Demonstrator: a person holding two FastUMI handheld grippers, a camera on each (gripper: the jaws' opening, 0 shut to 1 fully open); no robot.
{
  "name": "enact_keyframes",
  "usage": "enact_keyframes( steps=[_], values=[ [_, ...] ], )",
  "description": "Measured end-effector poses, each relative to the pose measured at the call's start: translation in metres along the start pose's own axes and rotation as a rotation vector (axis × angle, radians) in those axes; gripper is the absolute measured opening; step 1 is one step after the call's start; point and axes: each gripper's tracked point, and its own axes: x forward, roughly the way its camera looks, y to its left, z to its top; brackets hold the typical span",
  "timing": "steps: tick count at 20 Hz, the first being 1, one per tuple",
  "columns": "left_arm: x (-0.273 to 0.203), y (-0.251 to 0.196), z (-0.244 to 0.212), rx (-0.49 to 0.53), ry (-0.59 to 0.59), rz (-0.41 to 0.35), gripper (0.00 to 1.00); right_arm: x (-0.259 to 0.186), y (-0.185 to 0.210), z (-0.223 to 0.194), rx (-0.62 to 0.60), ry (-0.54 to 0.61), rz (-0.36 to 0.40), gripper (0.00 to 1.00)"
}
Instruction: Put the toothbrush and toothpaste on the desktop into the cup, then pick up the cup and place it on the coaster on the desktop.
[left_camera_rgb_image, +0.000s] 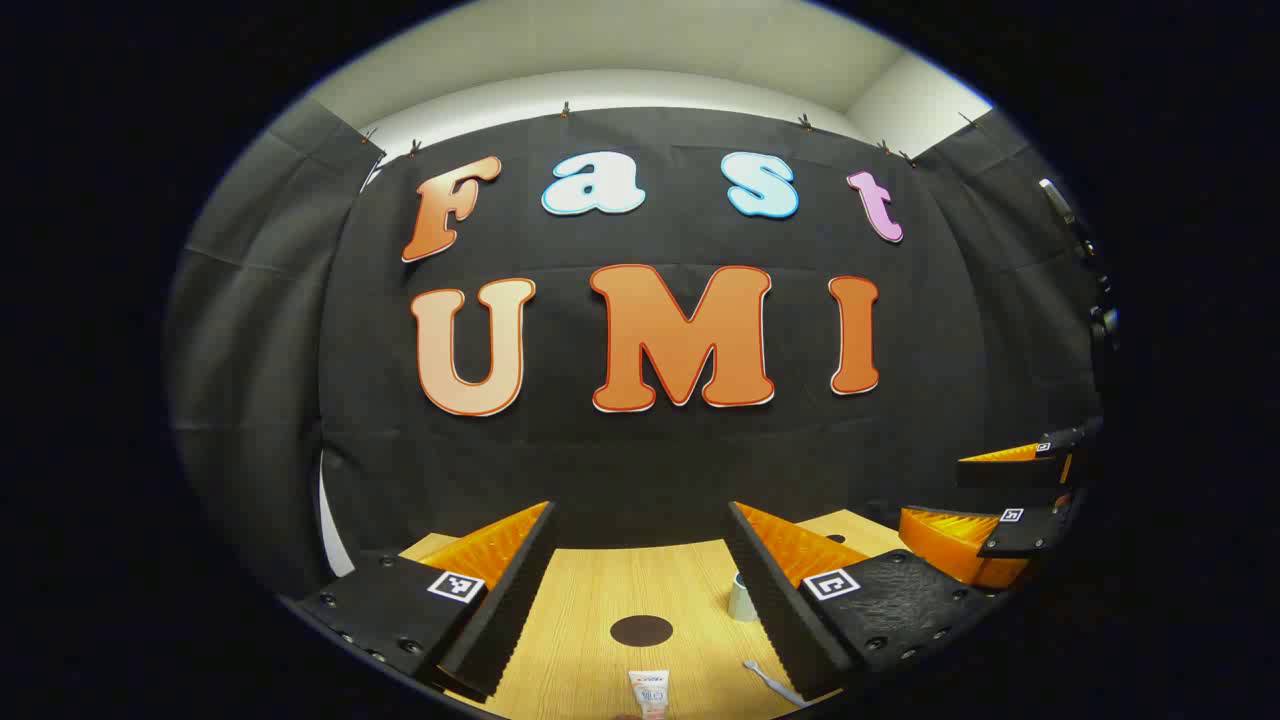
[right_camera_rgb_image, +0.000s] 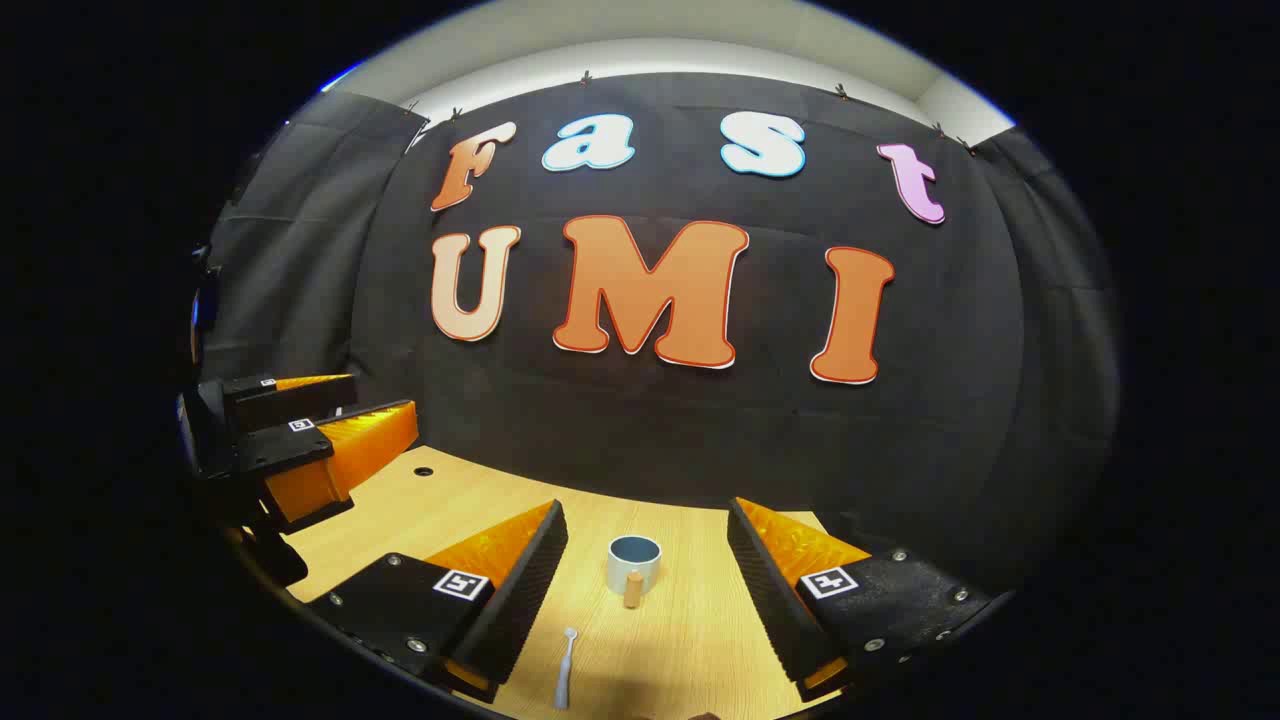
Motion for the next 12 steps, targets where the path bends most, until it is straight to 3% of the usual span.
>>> enact_keyframes(
  steps=[12],
  values=[
    [-0.008,-0.005,0.01,0.016,-0.024,0.014,0.99,-0.002,-0.005,-0.021,-0.006,0.05,0.015,0.98]
  ],
)
